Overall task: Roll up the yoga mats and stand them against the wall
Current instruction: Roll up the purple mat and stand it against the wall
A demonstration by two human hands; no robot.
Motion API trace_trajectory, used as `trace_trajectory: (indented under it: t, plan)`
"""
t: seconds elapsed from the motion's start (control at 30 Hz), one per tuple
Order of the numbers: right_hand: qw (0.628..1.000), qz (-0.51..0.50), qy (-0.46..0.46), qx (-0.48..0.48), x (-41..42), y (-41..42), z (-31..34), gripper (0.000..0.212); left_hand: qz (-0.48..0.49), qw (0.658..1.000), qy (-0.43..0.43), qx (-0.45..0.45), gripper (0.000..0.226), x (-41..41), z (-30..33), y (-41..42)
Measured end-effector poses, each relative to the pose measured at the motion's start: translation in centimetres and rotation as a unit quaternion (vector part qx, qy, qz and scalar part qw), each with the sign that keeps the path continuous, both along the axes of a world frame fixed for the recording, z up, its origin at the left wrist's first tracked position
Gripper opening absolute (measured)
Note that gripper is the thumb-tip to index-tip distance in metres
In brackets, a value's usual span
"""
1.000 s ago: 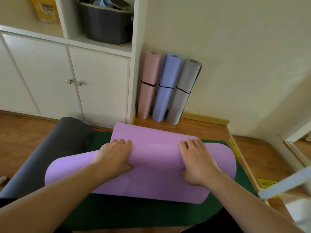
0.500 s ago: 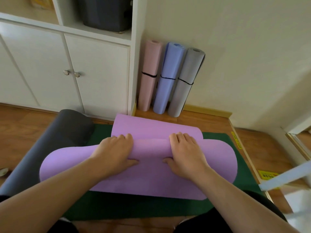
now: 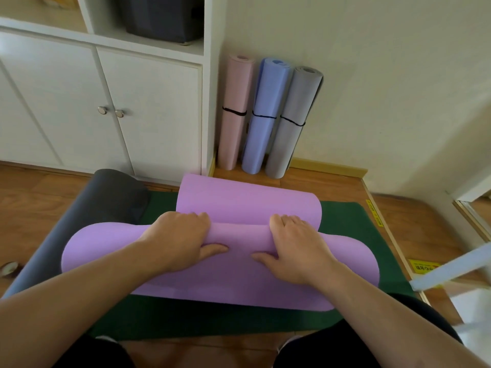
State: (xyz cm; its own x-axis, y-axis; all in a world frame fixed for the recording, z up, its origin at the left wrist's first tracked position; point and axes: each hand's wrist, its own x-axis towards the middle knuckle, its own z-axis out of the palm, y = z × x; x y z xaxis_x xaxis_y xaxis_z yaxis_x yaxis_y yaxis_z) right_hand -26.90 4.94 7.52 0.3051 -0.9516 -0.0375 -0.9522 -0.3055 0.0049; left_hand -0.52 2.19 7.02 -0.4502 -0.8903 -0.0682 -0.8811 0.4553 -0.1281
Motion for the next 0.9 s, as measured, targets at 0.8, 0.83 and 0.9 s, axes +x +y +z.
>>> trace_trajectory:
  t: [0.8, 0.83, 0.9]
  plan:
    - [0.997, 0.000, -0.013, 0.076, -0.5, 1.3, -1.5, 0.056, -0.038, 0.998, -0.045, 0.036, 0.053, -0.5, -1.8, 1.3]
    - [0.996, 0.009, -0.034, 0.088, -0.7, 1.4, -1.4, 0.054, -0.040, 0.997, -0.037, 0.046, 0.053, -0.3, -1.8, 1.4]
    - [0.989, 0.032, -0.089, 0.114, -1.1, 1.7, -1.1, 0.050, -0.043, 0.996, -0.003, 0.082, 0.055, 0.3, -1.5, 1.4]
